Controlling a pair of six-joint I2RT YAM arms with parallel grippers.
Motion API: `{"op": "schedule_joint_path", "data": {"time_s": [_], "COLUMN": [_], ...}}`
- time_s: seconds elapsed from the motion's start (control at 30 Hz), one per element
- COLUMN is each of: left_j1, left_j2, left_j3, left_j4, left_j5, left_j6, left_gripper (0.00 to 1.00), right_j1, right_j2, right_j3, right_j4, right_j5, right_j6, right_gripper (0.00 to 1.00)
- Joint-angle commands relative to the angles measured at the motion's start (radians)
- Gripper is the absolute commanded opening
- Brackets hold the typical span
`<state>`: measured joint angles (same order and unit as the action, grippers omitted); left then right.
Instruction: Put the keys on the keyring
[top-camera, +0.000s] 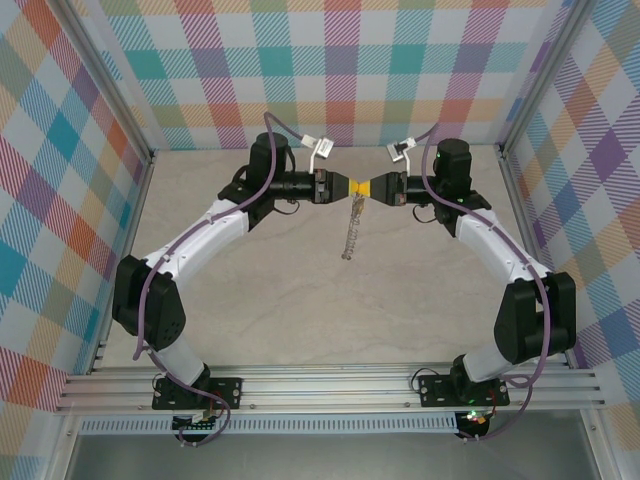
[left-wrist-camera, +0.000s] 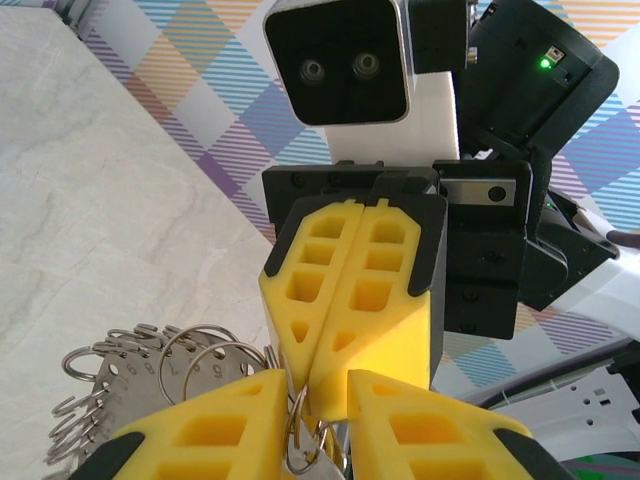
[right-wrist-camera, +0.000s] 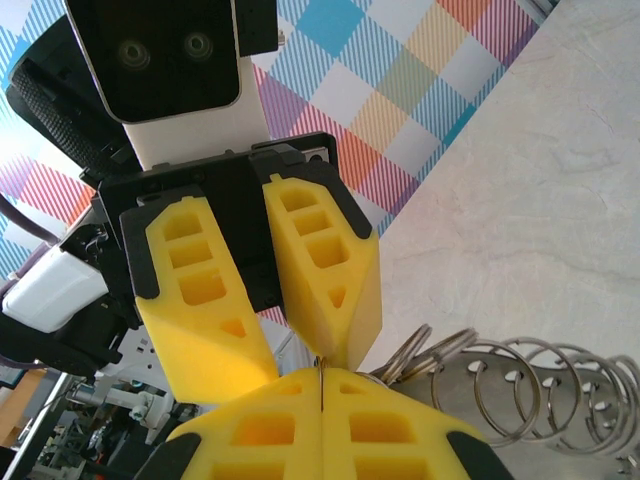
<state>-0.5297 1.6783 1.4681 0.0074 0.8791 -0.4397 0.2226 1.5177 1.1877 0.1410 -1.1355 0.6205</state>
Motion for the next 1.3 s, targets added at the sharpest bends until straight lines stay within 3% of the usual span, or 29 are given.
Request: {"op": "schedule_joint_path", "data": {"time_s": [0.0, 0.1, 0.47, 0.67, 0.87, 1.27], "left_j1": [-0.009, -0.012, -0.029, -0.034, -0.034, -0.036], "left_j2": [-0.022, -0.023, -0.02, -0.027, -0.061, -0.114], "left_j3": [-0.018, -0.023, -0.026, -0.042, -0.105, -0.129], "left_j4": [0.036, 0.042, 0.048, 0.081, 0.21, 0.302], "left_j5": [0.064, 0.071, 0.068, -0.009, -0.131, -0.171], "left_j6": [0.019, 0.019, 0.023, -0.012, -0.108, -0.169], "left_gripper": [0.23, 0.23, 0.01, 0.0, 0.0, 0.0], "right_j1": [-0.003, -0.003, -0.003, -0.003, -0.019, -0.043], "right_j2": [0.01, 0.01, 0.01, -0.007, -0.08, -0.285], "right_j3": [0.029, 0.026, 0.018, 0.02, -0.019, -0.23], "right_j4": [0.059, 0.065, 0.104, 0.1, 0.084, -0.004], "right_j5": [-0.001, -0.001, 0.0, 0.025, 0.105, 0.306], "right_j6": [0.005, 0.01, 0.046, 0.067, 0.078, -0.012], "right_gripper": [0.0, 0.0, 0.0, 0.0, 0.28, 0.4]}}
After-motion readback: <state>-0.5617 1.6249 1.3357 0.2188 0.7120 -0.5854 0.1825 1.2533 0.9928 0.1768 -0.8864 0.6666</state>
